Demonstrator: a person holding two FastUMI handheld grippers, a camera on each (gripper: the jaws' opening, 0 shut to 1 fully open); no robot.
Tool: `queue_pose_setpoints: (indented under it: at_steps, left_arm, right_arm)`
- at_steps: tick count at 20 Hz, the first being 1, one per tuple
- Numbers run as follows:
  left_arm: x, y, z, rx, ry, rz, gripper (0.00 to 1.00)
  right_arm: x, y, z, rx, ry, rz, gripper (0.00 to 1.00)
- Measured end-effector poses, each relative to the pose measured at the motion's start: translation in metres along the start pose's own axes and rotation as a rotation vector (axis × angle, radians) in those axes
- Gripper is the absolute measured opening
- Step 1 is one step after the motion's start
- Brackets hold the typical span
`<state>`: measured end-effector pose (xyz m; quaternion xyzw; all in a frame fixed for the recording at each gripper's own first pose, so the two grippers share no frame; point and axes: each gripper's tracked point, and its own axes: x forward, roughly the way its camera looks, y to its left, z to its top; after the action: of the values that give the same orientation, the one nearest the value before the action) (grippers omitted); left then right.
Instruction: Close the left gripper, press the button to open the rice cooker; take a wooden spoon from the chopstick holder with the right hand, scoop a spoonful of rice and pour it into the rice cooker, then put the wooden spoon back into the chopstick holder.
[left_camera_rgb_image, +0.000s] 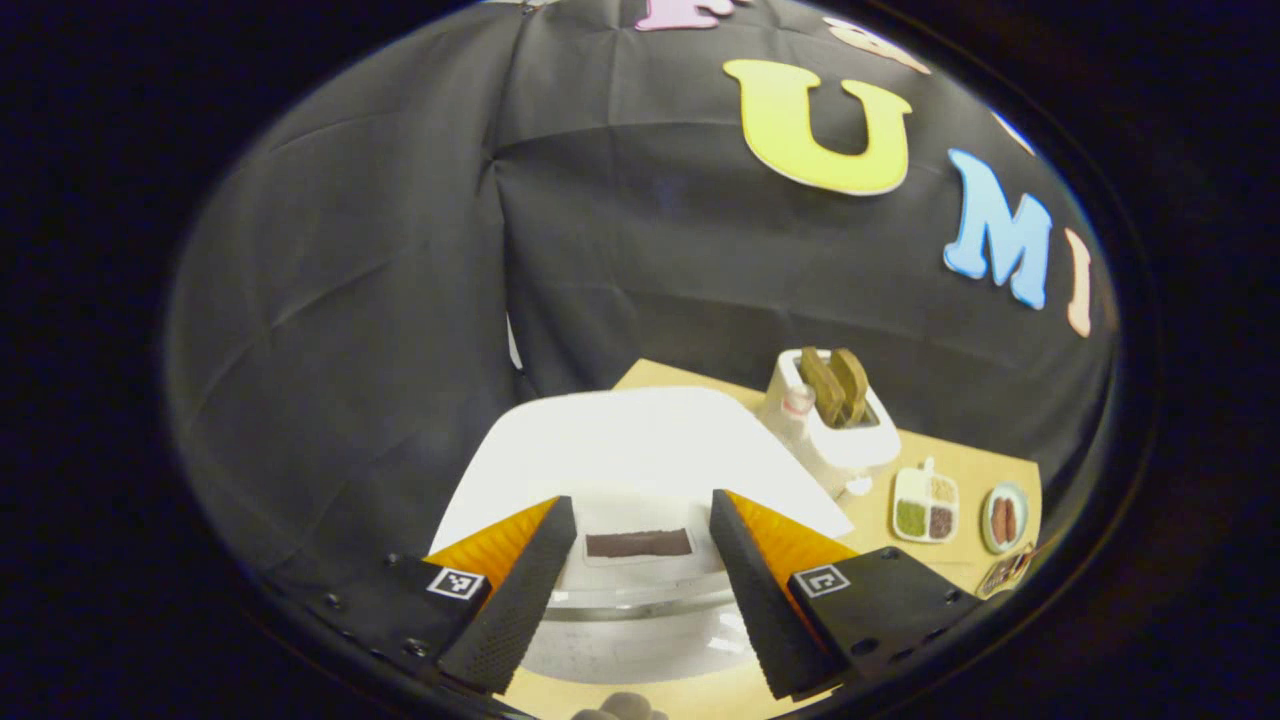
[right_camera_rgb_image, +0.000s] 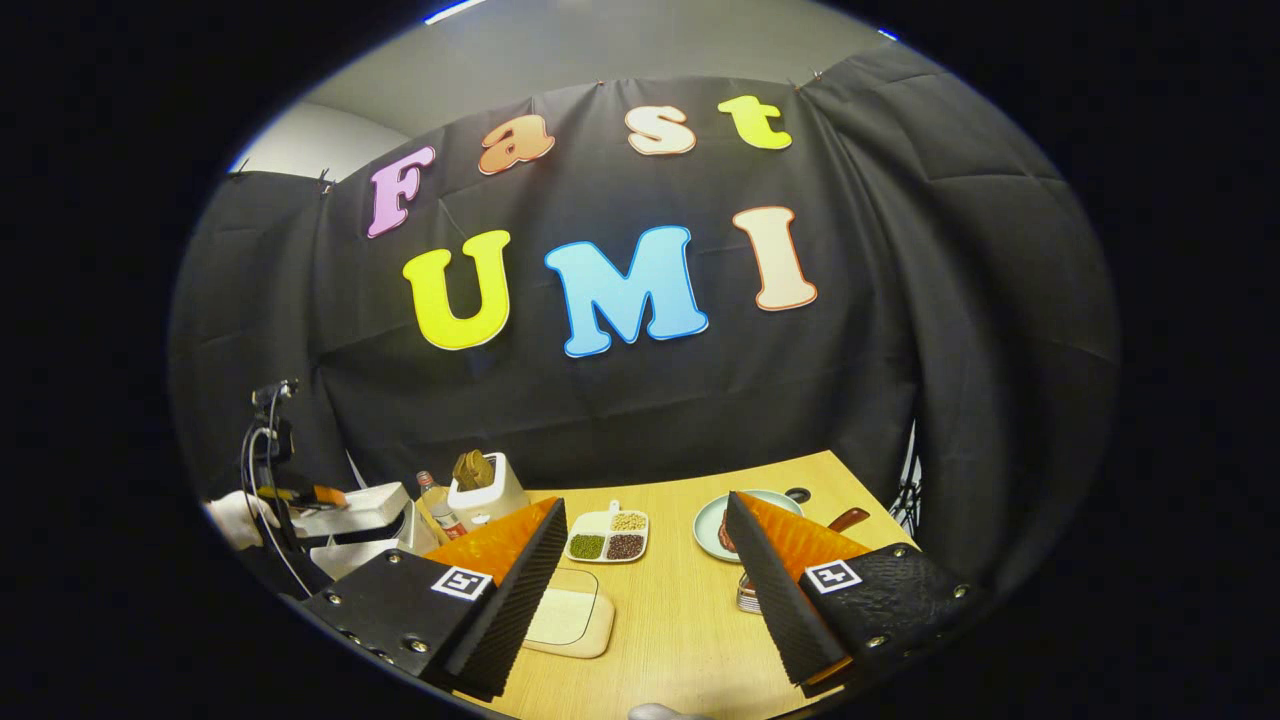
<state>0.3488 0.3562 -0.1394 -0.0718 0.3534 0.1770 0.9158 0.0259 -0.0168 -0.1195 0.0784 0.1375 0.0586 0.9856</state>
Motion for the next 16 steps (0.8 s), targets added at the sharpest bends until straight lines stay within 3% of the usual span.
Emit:
queue_pose_setpoints:
  at_steps: [6,11,16]
  left_arm:
    - [-0.002,0.003,-0.004,0.019,0.056,0.023,0.98]
    - [-0.003,0.001,-0.012,0.027,0.090,0.007,0.97]
    - [-0.004,0.002,-0.013,0.057,0.088,-0.013,0.95]
  right_arm:
    - [-0.008,0.002,-0.004,0.025,0.021,0.036,0.98]
    - [-0.007,0.009,-0.004,0.013,0.030,0.062,0.98]
    - [0.001,0.020,-0.006,0.081,0.065,0.117,0.98]
